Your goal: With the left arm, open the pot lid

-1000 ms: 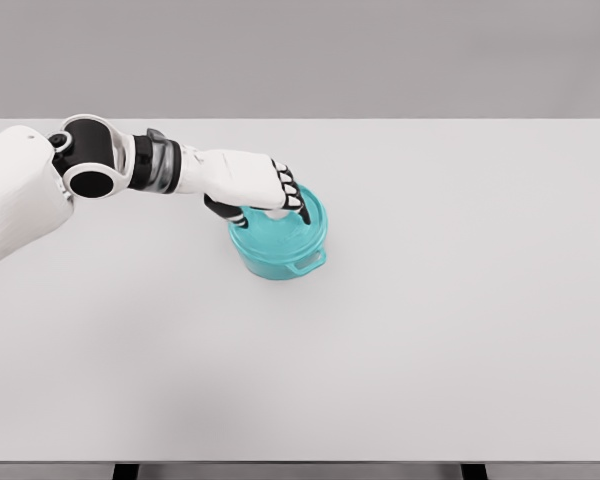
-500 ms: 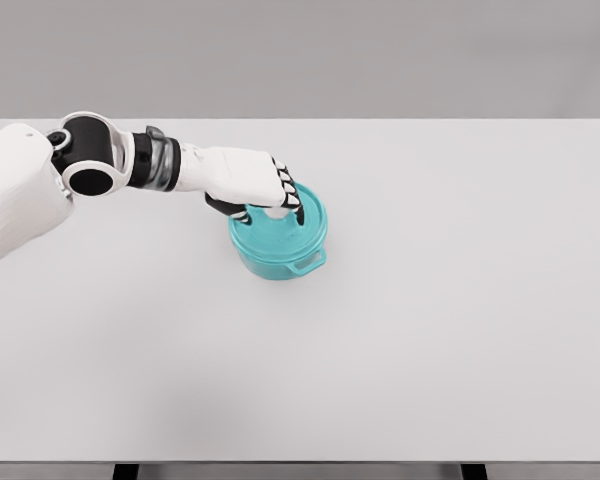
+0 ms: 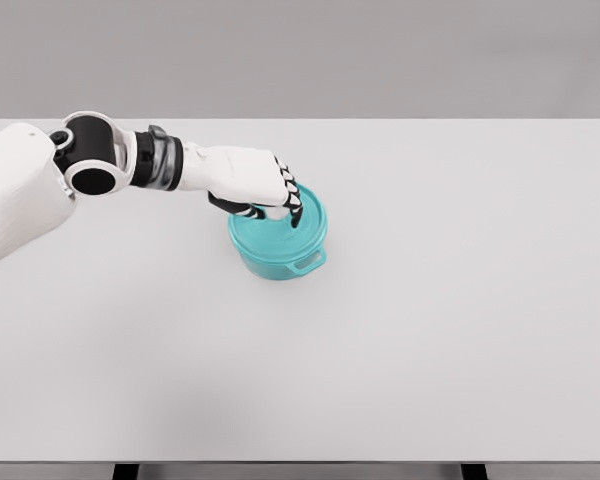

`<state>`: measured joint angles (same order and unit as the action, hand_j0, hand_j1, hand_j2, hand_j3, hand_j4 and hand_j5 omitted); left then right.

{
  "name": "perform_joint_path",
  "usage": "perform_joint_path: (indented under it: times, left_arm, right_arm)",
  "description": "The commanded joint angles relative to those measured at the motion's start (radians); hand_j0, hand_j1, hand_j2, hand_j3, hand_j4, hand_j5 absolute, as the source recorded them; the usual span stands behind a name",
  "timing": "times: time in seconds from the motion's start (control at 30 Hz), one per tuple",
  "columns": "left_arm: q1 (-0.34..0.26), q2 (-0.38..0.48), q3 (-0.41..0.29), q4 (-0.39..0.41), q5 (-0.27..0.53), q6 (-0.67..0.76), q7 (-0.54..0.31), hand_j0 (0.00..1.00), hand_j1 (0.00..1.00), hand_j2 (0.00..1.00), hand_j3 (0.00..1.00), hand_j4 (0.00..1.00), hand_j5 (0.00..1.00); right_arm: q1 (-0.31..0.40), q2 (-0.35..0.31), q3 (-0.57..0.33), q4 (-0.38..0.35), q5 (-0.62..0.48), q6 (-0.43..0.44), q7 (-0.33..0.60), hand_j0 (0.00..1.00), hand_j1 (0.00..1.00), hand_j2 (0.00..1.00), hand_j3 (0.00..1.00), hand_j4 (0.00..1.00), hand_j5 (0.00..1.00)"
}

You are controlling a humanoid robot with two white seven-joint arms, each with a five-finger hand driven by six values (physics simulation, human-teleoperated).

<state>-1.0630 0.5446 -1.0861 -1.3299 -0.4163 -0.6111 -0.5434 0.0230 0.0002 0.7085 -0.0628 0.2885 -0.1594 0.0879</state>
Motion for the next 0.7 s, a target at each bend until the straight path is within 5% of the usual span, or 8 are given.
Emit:
perform_joint_path:
  times: [0.0,0.33,0.67]
  left_arm:
    - [0.0,0.0,0.0,0.0,0.002,0.0,-0.001,0.5,0.5,0.5,0.5,0.5,0.5]
    - [-0.005,0.021,0.008,-0.006,0.007,0.0,-0.001,0.46,0.46,0.46,0.46,0.46,0.46]
    - [0.023,0.343,0.11,-0.134,0.024,0.0,-0.003,0.46,0.46,0.46,0.46,0.46,0.46]
  right_arm:
    - [0.0,0.0,-0.001,0.0,0.0,0.0,0.0,1.0,1.0,1.0,1.0,1.0,1.0]
    - [0.0,0.0,0.0,0.0,0.0,0.0,0.0,1.0,1.0,1.0,1.0,1.0,1.0]
    - [0.0,0.0,-0.001,0.0,0.0,0.0,0.0,1.0,1.0,1.0,1.0,1.0,1.0]
